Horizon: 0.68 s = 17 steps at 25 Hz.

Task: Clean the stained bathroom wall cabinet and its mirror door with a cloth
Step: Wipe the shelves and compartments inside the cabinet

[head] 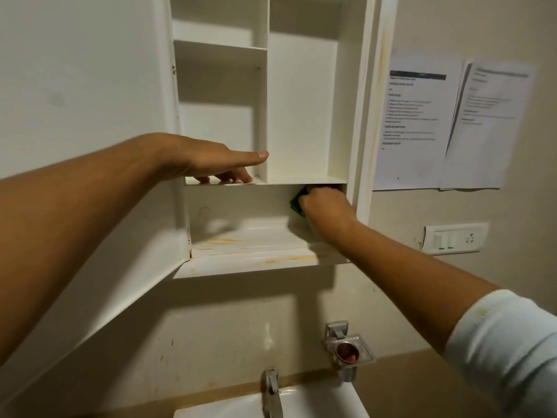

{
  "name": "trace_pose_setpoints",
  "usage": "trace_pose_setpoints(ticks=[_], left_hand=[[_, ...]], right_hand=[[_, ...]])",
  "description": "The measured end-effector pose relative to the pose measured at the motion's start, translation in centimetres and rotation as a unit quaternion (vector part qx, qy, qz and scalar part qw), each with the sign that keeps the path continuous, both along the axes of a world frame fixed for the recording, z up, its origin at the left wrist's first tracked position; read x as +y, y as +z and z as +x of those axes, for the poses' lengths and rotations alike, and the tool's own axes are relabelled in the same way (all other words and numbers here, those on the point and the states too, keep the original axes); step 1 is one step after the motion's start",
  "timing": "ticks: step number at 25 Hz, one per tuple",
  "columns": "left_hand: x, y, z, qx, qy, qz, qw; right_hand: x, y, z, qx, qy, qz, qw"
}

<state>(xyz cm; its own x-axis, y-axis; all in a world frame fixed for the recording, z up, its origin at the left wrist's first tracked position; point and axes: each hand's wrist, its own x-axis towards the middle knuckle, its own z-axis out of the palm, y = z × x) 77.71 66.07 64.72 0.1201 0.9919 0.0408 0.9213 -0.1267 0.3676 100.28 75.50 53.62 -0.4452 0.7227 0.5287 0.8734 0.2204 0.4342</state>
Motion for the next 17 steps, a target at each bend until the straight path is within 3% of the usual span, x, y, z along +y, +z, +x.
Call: trace_pose_setpoints(ticks=[3,6,7,10,13,17], left_hand=[[-0.2,-0.1,0.2,0.009,0.005,0.002,1.000],[-0.3,-0.2,0.2,0.012,0.009,0.007,1.000],[-0.3,-0.3,0.2,0.014,0.007,0.010,1.000],[-0.5,-0.2,0.0,0.016,0.005,0.012,1.000],[-0.5,-0.1,0.0,0.022,-0.007,0.009,1.000],[-0.5,-0.2,0.2,0.024,-0.001,0.010,1.000]], right_hand=[[0.1,0.3,-2.1,0.093,-0.018,-0.017,0.995],[-0.1,-0.5,-4.3,0.258,0.001,-0.121,0.959],[-0.7,-1.3,-5.0,0.265,0.021,-0.131,0.955],[-2.0,-2.2,-3.8,0.140,0.077,-0.100,0.982],[-1.7,-1.1,-0.7,-0.002,0.045,-0.069,0.997],[-2.2,-2.1,-0.6,-0.014,0.033,-0.039,0.999]])
